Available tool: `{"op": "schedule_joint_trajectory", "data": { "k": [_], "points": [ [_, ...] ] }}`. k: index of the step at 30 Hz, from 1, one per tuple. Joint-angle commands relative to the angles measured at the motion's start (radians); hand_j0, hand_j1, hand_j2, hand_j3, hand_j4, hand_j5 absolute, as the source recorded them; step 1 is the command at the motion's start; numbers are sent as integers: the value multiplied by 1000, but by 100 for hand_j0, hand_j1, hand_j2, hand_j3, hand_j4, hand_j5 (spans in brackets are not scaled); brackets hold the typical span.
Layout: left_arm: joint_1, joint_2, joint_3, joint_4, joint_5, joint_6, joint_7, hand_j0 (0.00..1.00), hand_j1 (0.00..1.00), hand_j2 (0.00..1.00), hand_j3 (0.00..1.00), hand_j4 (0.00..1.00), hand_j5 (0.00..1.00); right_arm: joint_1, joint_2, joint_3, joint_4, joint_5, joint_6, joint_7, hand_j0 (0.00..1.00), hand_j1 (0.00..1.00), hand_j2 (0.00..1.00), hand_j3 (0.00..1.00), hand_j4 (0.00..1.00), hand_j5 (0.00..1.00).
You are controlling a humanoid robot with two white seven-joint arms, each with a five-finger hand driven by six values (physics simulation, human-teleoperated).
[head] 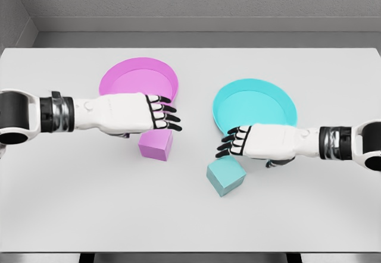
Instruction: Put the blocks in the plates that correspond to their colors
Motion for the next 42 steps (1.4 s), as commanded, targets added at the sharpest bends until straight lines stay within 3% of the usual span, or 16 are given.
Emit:
{"op": "schedule_joint_trajectory", "data": {
  "k": [1, 14, 23, 26, 28, 35, 42],
  "points": [
    [0, -5, -11, 4, 0, 2, -19, 100, 100, 100, 100, 100, 100, -2, 7, 27, -3, -4, 3, 0, 100, 100, 100, 100, 100, 100],
    [2, -7, -41, 18, -61, 2, -21, 100, 100, 100, 100, 100, 100, -45, 37, 33, -6, -20, 3, 0, 100, 100, 100, 100, 100, 100],
    [2, -23, -59, 36, -103, 2, -21, 100, 100, 100, 100, 100, 100, -58, 37, 204, -9, -20, 3, 0, 100, 100, 100, 100, 100, 100],
    [2, -37, -67, 36, -104, 2, -21, 100, 100, 100, 100, 100, 100, -61, 33, 198, -7, -18, 3, 0, 97, 97, 97, 97, 97, 97],
    [2, -39, -68, 38, -109, 2, -21, 100, 100, 100, 100, 100, 100, -63, 35, 185, -7, -18, 3, 0, 82, 82, 82, 82, 82, 82],
    [3, -73, -70, 73, -143, 2, -21, 100, 100, 100, 100, 100, 100, -57, 33, 81, -6, -23, 3, 0, 73, 73, 73, 73, 73, 73],
    [3, -71, -82, 73, -143, 2, -19, 99, 99, 99, 99, 99, 99, -60, 26, 27, -4, -100, 3, 0, 73, 73, 73, 73, 73, 73]
  ]
}}
